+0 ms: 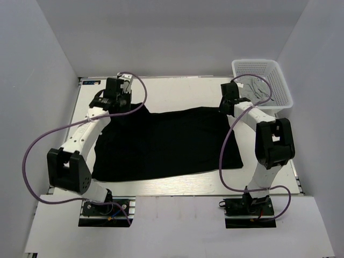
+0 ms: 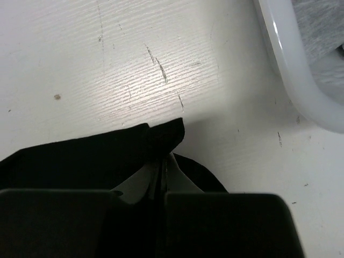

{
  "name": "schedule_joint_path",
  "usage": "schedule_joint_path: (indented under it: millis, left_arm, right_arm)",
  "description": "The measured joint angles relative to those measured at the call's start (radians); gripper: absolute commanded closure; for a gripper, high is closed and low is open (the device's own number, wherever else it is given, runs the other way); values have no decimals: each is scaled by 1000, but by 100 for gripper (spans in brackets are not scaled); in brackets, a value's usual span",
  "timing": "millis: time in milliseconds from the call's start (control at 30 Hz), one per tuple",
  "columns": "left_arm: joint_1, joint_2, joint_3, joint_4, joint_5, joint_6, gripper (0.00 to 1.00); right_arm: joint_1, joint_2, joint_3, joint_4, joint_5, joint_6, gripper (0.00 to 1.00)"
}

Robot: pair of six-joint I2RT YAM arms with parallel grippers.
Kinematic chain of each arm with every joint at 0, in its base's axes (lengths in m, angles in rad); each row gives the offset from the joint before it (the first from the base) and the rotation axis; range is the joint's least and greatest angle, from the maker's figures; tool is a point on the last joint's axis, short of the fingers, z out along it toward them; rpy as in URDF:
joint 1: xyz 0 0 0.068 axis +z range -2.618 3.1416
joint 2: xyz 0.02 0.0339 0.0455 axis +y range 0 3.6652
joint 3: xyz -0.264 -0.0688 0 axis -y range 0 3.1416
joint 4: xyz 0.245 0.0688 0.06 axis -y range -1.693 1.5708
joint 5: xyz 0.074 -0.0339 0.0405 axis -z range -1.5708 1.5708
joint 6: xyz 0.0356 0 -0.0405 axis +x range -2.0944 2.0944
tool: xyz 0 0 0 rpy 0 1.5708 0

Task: Fold and stack the t-shirts
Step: Grap the side of the flattened tshirt furthest away from the robot with both arms, then fold the other side of the tshirt into a rectangle

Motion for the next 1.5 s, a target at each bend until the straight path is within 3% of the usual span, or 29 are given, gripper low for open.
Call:
schedule_joint_path:
  millis: [300, 533, 800, 1133, 1367, 1400, 1433, 1467, 1500]
  left_arm:
    - [-10, -158, -204, -102, -89, -297, 100]
    - [-10, -339, -237, -238, -164, -464, 100]
    - [-10, -484, -260, -365, -188, -550, 100]
    - [-10, -505, -461, -420, -114, -624, 100]
    - [-10, -494, -474, -428, -113, -659, 100]
    - [-10, -487, -474, -427, -113, -661, 94]
    - [-10, -476, -474, -427, -113, -662, 94]
    - [-10, -463, -474, -427, -108, -660, 94]
    - [-10, -452, -474, -427, -103, -659, 89]
  right_arm:
    - [2, -110, -82, 19, -14, -32, 100]
    - [4, -132, -120, 19, -34, -47, 100]
    - [15, -243, -195, 29, -73, -65, 100]
    - [23, -409, -378, 45, -97, -54, 100]
    - [23, -502, -526, 46, -92, -11, 100]
    - [23, -504, -536, 45, -89, -1, 100]
    - [23, -505, -544, 45, -87, 6, 100]
    - [23, -506, -554, 46, -85, 13, 94]
    - [23, -509, -563, 45, -83, 23, 74]
